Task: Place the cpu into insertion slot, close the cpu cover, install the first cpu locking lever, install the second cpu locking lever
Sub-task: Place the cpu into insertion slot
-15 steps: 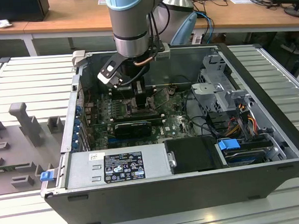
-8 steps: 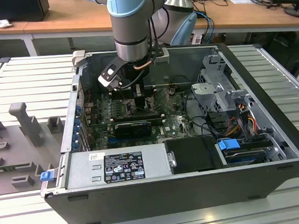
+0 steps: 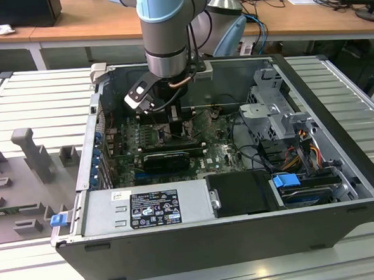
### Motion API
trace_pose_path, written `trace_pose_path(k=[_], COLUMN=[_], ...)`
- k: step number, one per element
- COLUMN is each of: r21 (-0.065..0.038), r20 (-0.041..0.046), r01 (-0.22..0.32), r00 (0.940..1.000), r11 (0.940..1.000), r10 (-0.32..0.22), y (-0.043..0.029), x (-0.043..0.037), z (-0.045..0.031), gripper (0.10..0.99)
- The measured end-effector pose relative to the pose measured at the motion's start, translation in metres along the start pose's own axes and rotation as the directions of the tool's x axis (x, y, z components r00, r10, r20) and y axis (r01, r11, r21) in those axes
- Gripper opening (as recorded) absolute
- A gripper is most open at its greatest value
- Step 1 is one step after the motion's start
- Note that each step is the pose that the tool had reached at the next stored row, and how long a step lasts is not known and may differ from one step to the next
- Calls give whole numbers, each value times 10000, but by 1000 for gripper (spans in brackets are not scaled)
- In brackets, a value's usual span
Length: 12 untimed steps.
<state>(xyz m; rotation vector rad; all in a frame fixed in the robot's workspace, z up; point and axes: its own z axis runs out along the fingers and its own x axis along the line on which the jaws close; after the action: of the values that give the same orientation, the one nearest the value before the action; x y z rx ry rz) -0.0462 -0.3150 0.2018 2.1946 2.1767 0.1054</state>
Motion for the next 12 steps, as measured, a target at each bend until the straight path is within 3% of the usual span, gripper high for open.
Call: trace_pose_path(k=[6, 8, 12], r21=[-3, -4, -3], r20=[-1, -2, 15], r01=[-1, -2, 0], r00=[10000, 10000, 10000], r11=[10000, 10000, 10000], r10=[1, 2, 0], y=[0, -1, 0], x=[0, 0, -5], z=[6, 6, 6], gripper=[525, 600, 600])
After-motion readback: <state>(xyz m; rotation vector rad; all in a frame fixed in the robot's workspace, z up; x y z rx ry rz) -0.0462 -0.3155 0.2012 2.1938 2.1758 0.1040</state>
